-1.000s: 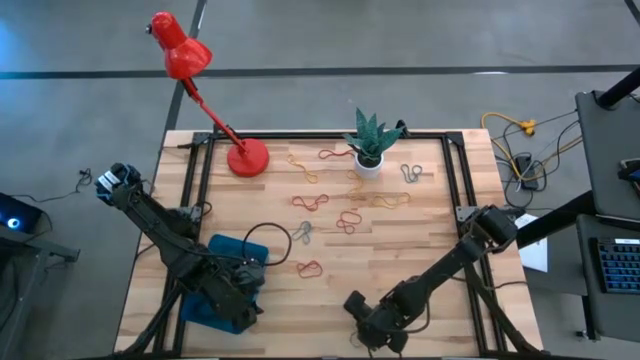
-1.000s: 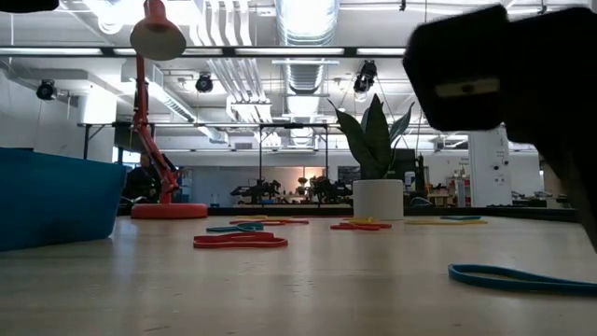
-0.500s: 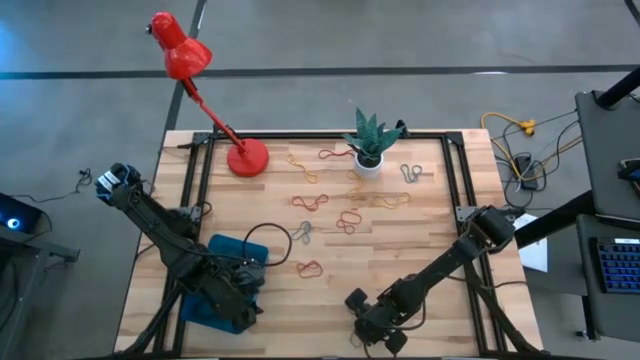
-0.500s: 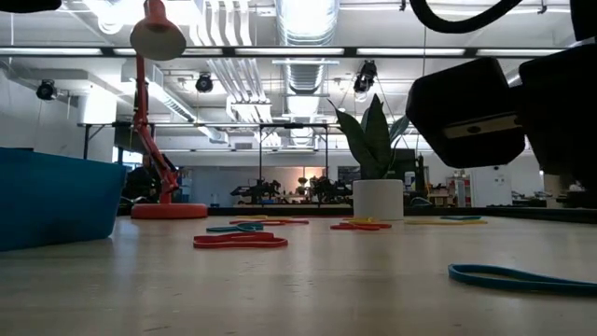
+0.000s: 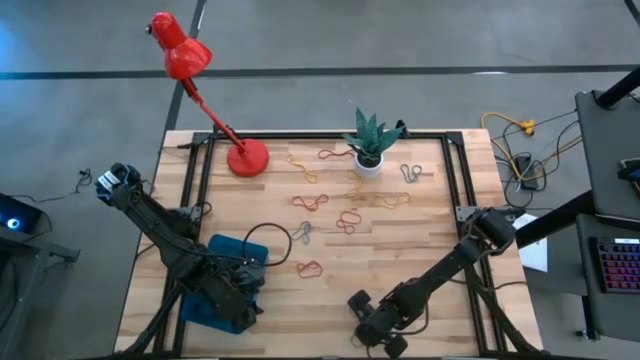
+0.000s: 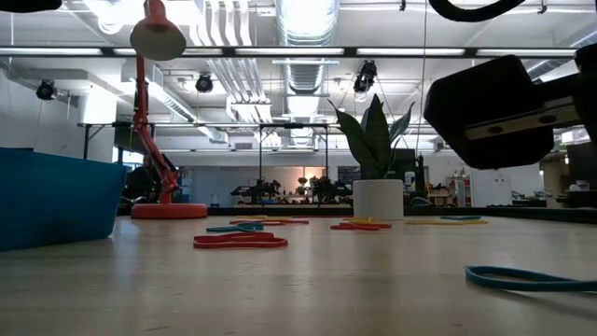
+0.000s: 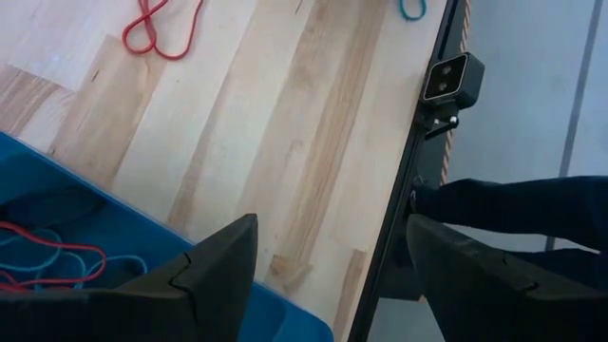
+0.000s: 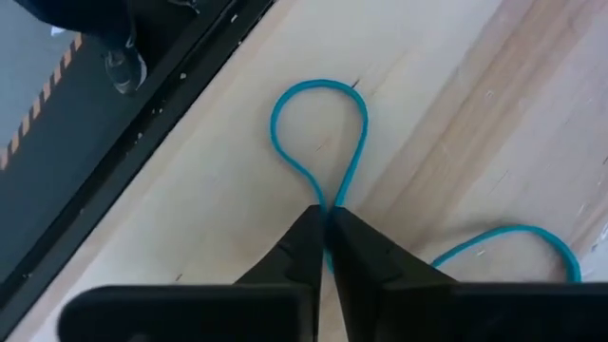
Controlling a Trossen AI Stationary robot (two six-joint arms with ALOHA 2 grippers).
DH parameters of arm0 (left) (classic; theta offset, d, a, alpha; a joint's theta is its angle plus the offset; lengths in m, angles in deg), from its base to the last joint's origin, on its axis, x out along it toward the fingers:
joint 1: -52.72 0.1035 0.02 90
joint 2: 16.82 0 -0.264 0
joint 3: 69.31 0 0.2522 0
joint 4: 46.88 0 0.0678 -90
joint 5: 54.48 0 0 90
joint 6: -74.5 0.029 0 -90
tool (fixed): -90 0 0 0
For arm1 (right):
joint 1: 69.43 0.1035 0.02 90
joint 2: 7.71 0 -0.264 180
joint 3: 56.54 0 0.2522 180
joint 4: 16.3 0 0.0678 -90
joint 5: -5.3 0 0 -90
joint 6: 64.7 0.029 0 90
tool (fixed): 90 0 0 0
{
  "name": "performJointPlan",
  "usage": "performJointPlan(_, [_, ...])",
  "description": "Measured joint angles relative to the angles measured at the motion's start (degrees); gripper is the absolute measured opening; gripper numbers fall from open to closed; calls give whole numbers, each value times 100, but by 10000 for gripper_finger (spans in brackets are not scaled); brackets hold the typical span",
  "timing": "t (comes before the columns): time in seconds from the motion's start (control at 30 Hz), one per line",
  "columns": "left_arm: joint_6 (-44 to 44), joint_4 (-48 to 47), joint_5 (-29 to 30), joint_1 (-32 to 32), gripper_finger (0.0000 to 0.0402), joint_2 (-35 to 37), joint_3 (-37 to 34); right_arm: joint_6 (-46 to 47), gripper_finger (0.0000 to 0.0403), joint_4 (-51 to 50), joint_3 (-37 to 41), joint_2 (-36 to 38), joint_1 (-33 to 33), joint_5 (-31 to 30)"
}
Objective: Pick and place rubber bands into bin
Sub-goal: Put the blue rubber band into the blue bin
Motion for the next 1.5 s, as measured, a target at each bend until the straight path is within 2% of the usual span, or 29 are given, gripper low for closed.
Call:
performJointPlan(0.2, [19,-2,41,9,254,0,0,1063,8,-45,-303,-6,-180,5])
performJointPlan(0.33, [35,4,51,9,254,0,0,1349,8,-7,-507,67,-443,-703])
performJointPlan(0.43, [45,6,60,9,254,0,0,1343,8,121,-676,222,-717,-1060])
performJointPlan(0.6, [184,6,180,11,254,0,6,1234,8,122,-1092,385,-1105,-1061])
performJointPlan(0.7, [195,20,189,11,254,0,9,911,8,-301,-1476,427,-1227,-1071])
performJointPlan(0.87, [196,33,190,9,254,0,9,366,8,-1638,-1683,392,-1087,-957])
performJointPlan(1.07, [196,45,196,9,254,0,2,36,12,-2038,-1420,383,-624,-787])
performJointPlan(1.2, [201,46,196,9,254,0,0,-266,40,-1917,-1393,378,-352,-768])
performJointPlan(1.5, [331,156,200,9,254,0,-54,-388,151,-1481,-1272,285,-212,-772])
